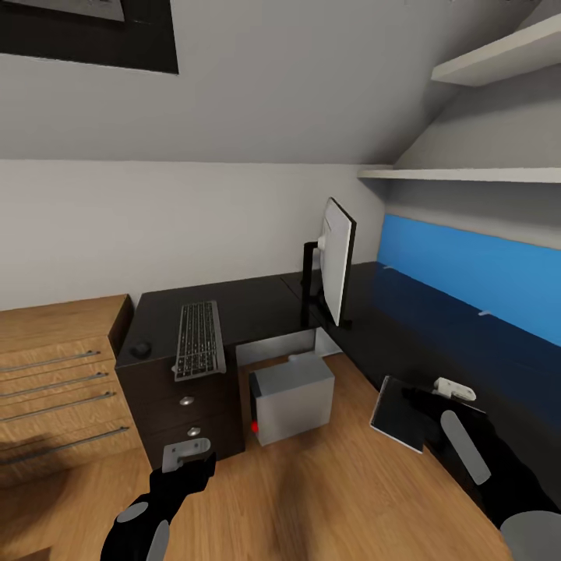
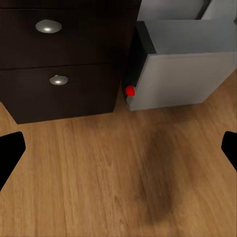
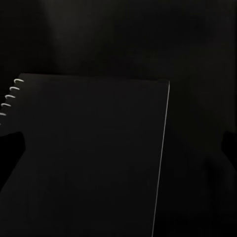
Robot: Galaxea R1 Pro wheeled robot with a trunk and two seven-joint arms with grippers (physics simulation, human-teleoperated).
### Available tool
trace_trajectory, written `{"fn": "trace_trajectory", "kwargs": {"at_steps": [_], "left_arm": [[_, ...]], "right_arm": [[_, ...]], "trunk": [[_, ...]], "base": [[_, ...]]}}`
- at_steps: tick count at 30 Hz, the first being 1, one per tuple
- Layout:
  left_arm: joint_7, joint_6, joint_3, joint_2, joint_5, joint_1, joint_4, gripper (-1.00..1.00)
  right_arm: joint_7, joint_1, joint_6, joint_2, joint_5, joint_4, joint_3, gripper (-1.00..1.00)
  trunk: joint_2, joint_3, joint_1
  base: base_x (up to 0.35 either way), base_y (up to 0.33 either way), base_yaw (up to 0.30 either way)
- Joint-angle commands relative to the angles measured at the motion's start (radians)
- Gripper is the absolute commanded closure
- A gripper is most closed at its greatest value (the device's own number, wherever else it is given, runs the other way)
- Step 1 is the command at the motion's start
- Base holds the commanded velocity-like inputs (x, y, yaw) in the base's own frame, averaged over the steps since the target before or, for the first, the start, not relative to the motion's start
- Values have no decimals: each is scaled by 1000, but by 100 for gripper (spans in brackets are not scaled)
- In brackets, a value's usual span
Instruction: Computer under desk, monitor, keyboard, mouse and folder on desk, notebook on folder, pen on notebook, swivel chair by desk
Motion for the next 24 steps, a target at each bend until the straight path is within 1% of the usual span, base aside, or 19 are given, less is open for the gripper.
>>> {"fn": "trace_trajectory", "kwargs": {"at_steps": [1, 16, 20, 24], "left_arm": [[6, 5, 0, -1, 7, -1, -1, -100], [6, 5, 0, -1, 7, -1, -1, -100], [6, 5, -1, -1, 7, -1, 3, -100], [6, 5, -1, -1, 6, -1, 6, -100]], "right_arm": [[-9, 0, 2, -1, -10, -1, 2, -100], [-9, 0, -1, 0, -10, -6, 3, -100], [-9, 1, 0, 1, -11, -24, 3, -100], [-10, 15, 2, 2, -11, -94, 4, -100]], "trunk": [[7, 2, -4], [112, 49, -62], [140, 62, -77], [168, 74, -92]], "base": [[0, 0, 0], [0, 0, 0], [0, 0, 0], [0, 0, 0]]}}
